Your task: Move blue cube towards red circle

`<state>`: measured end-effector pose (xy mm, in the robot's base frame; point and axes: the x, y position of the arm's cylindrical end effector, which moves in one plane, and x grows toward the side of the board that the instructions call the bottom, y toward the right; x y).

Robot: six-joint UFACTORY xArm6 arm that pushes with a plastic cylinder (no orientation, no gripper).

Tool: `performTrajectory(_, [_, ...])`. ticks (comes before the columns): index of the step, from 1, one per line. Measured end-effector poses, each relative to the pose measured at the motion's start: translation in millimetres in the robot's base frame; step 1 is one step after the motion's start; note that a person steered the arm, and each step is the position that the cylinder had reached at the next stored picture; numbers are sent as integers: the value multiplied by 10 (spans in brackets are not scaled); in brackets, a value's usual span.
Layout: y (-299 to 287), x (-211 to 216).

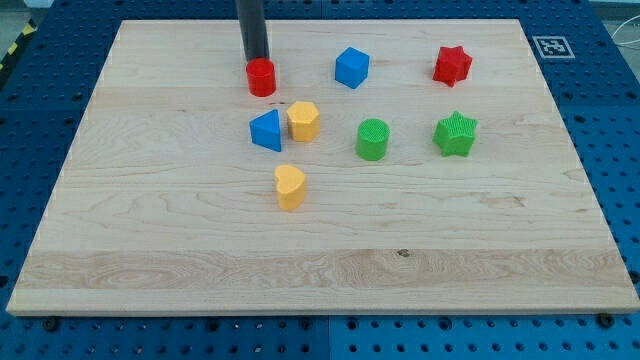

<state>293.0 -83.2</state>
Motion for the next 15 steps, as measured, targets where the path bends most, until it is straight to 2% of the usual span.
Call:
performTrajectory(1, [17,411])
performTrajectory(2, [2,514])
performTrajectory(4, [-237,380])
performTrajectory(5, [-424,141])
performTrajectory(6, [-537,-392])
performTrajectory(7, [-285,-553])
performTrajectory(10, [1105,-883])
performTrajectory(11, [1590,-655])
performTrajectory(12, [1818,-394])
performTrajectory(14, [1584,-143])
performTrajectory(15, [1362,261])
